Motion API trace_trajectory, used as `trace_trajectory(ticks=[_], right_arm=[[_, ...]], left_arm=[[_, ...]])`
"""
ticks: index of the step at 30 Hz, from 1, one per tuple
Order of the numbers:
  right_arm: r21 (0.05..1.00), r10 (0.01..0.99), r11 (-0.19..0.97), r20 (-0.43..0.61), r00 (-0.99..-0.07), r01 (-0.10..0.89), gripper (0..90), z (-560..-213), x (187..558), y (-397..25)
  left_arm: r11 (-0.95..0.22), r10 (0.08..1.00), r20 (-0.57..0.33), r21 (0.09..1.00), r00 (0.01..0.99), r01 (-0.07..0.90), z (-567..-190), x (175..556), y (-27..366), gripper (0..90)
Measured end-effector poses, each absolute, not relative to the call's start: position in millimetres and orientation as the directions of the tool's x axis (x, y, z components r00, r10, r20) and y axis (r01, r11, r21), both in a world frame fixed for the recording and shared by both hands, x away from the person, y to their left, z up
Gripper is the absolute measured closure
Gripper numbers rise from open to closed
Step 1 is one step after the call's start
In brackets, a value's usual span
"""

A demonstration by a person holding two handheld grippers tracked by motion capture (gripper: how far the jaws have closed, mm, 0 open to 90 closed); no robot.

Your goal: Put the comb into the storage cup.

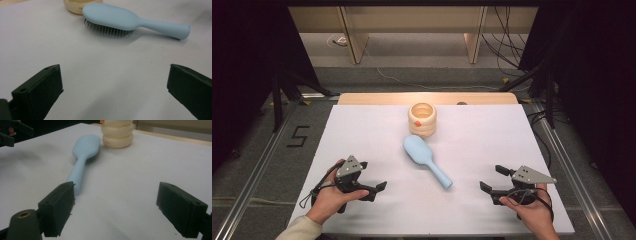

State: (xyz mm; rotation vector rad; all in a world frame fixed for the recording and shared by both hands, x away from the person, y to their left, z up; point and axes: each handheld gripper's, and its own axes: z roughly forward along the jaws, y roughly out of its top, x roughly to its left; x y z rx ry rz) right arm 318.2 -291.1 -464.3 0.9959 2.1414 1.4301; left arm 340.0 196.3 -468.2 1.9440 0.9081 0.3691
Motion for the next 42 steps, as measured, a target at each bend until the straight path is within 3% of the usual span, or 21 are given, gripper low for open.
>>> trace_trajectory(ticks=[17,42], right_arm=[[0.895,0.688,0.281,0.064,-0.723,0.347,16.2,-441,344,-248],[0.684,0.598,0.551,0.076,-0.798,0.478,16.4,-442,410,-143]], left_arm=[[-0.309,0.713,-0.088,0.851,0.695,0.424,-470,342,193,0.0],[-0.312,0.711,-0.090,0.848,0.697,0.428,-472,342,192,0.0]])
